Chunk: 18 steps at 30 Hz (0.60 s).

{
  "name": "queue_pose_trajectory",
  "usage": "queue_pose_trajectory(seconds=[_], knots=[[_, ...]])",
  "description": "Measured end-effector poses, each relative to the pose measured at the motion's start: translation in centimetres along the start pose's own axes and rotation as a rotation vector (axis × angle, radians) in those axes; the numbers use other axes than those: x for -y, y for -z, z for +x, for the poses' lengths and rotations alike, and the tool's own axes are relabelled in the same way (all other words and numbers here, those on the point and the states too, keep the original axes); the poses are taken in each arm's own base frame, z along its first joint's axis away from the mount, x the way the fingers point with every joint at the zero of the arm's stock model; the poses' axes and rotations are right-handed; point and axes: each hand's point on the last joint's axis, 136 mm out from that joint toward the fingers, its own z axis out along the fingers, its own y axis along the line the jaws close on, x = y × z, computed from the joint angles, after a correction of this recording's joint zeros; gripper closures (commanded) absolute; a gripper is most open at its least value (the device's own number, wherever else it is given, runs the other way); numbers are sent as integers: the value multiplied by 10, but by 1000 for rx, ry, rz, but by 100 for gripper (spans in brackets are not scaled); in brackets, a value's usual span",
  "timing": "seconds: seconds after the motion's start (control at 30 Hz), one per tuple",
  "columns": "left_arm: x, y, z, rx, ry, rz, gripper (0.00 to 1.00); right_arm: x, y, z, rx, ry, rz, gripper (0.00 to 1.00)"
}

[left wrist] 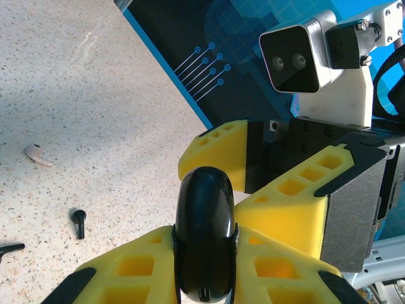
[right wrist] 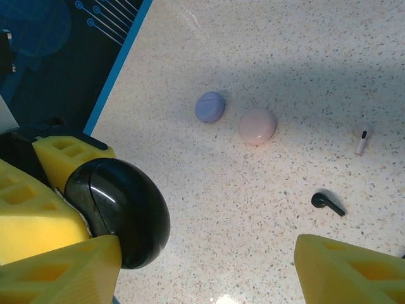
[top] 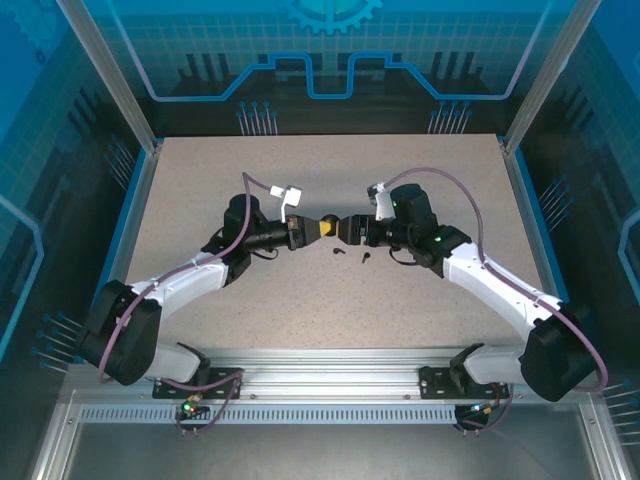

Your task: Insert wireless bluetooth earbuds into charging case

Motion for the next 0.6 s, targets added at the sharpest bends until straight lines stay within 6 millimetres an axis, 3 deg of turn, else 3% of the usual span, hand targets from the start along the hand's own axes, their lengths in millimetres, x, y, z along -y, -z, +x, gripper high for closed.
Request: queue_pose_trajectory(seconds=[0.27,0.6], knots=[[8,4,-4,8,-13,13,100,14,0,-6,25,-17,28,30],[17,7,-5,7,-27,37,100,34,-6,3,1,-59,57,31]])
